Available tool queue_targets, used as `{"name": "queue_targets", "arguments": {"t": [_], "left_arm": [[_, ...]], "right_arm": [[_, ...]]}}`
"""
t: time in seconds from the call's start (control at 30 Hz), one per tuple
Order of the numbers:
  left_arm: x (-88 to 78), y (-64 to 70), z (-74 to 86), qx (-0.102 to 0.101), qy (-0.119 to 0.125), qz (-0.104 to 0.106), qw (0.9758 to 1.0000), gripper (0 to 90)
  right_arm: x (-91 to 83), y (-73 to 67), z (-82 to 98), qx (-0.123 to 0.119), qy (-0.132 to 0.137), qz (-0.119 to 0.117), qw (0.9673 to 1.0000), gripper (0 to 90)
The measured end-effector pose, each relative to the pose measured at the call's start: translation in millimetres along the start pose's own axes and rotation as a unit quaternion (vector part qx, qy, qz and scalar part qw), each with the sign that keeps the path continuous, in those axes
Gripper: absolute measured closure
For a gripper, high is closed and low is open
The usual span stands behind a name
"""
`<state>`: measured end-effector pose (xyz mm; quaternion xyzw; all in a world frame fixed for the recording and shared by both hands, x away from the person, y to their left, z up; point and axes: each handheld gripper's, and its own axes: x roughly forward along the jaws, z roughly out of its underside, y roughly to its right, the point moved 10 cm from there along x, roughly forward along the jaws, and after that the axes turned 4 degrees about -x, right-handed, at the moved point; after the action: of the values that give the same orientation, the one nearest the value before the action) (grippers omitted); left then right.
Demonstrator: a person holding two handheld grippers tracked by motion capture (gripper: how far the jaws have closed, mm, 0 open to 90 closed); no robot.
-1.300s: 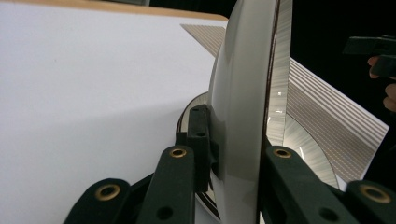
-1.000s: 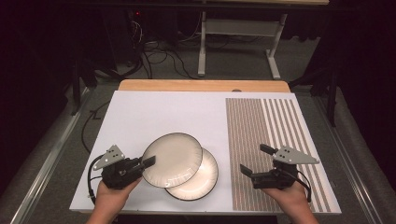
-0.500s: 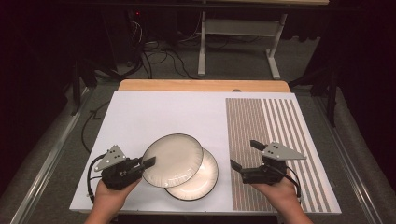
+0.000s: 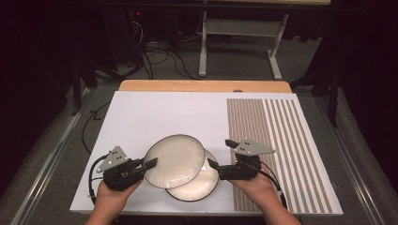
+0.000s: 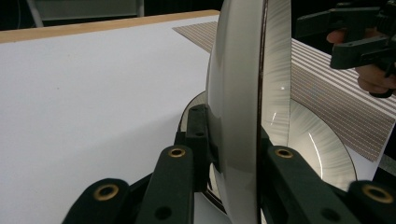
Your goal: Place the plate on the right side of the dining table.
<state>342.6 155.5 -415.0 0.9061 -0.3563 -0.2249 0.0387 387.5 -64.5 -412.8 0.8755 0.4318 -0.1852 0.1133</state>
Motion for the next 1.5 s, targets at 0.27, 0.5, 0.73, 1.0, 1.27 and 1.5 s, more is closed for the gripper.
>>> {"name": "queue_targets", "arguments": {"t": [0.27,0.5,0.73,1.0,1.27,1.5], "left_arm": [[1.4,1.3,1.0,0.004,-0.003,0.002,1.0,78.3],[1.2,1.4,1.3,0.002,-0.001,0.004,1.0,78.4],[1.8,0.6,2.0,-0.012,0.001,0.01,0.9999,78.7],[1.6,3.7,-2.0,-0.036,0.005,0.02,0.9991,80.0],[11.9,18.8,-22.8,-0.034,0.014,0.025,0.999,79.9],[32.9,34.4,-43.7,-0.015,0.005,0.026,0.9996,79.4]], "right_arm": [[23.8,-19.3,3.6,-0.005,-0.024,-0.021,0.9995,26.7],[38.8,-30.4,5.8,0.019,-0.024,-0.049,0.9983,53.6],[43.9,-28.7,5.9,0.04,-0.02,-0.051,0.9977,72.6],[33.5,-24.0,1.0,0.056,-0.013,-0.064,0.9963,82.3],[10.8,-8.1,-11.8,0.06,0.007,-0.052,0.9968,83.0],[-8.6,11.4,-15.8,0.061,0.017,-0.031,0.9975,83.0]]}}
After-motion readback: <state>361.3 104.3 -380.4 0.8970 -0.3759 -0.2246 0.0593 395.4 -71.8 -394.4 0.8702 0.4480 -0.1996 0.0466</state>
